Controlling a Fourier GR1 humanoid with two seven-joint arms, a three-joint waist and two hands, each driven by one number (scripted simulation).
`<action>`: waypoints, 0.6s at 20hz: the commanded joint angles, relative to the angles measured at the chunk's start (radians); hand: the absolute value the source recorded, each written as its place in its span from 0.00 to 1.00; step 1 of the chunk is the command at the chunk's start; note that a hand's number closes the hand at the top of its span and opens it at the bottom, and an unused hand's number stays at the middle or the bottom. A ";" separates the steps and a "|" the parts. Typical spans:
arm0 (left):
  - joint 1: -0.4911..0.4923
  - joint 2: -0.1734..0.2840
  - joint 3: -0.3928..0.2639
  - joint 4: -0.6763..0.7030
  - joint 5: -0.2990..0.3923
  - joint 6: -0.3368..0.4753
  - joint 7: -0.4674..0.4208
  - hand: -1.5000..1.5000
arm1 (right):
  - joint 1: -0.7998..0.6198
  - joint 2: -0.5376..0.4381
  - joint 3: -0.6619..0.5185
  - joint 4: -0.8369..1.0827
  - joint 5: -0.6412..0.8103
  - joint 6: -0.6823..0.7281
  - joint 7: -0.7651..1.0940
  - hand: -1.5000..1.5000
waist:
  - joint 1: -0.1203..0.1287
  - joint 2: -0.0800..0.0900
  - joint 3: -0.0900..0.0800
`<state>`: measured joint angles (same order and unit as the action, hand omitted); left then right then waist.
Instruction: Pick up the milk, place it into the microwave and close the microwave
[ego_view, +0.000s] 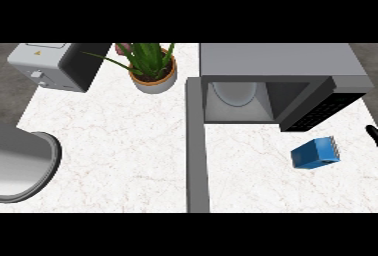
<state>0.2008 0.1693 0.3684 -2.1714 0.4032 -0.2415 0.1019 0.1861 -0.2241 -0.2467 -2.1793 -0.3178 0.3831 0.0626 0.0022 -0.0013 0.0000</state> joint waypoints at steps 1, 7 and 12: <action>0.099 -0.055 0.002 -0.057 -0.008 -0.052 -0.040 0.00 | 0.046 0.013 -0.035 0.059 0.013 0.055 -0.051 0.00 | 0.001 0.000 0.000; 0.116 0.026 0.157 -0.041 0.151 -0.122 0.004 0.00 | 0.017 0.052 -0.028 0.230 0.135 0.070 -0.173 0.00 | 0.005 0.000 0.000; 0.089 -0.034 0.111 -0.022 0.077 -0.126 -0.008 0.00 | -0.078 0.031 -0.055 0.376 0.167 0.053 -0.194 0.00 | 0.001 0.001 0.000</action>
<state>0.3099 0.1436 0.4696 -2.2365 0.4955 -0.3456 0.1089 0.1436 -0.1957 -0.2899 -1.9022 -0.1962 0.4400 -0.0879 0.0056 -0.0008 0.0002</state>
